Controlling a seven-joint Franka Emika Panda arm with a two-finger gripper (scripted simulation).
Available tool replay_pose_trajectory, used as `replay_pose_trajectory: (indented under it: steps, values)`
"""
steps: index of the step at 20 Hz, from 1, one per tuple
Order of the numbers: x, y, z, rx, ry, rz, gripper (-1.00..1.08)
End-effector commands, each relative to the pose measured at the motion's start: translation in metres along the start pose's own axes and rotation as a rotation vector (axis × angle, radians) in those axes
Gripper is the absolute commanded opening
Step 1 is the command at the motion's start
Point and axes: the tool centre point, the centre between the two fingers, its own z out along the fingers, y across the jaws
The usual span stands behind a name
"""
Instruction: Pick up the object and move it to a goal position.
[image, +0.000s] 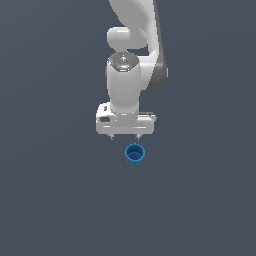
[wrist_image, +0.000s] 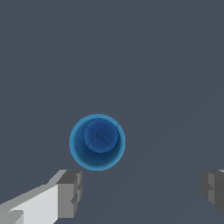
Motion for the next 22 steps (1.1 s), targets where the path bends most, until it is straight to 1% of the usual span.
replay_pose_trajectory:
  steps: [1, 15, 22]
  values:
    - [0.000, 0.000, 0.000, 0.000, 0.000, 0.000, 0.28]
    - [-0.001, -0.003, 0.004, -0.010, 0.003, -0.053, 0.28]
    - [-0.004, -0.006, 0.013, -0.020, 0.016, -0.146, 0.28]
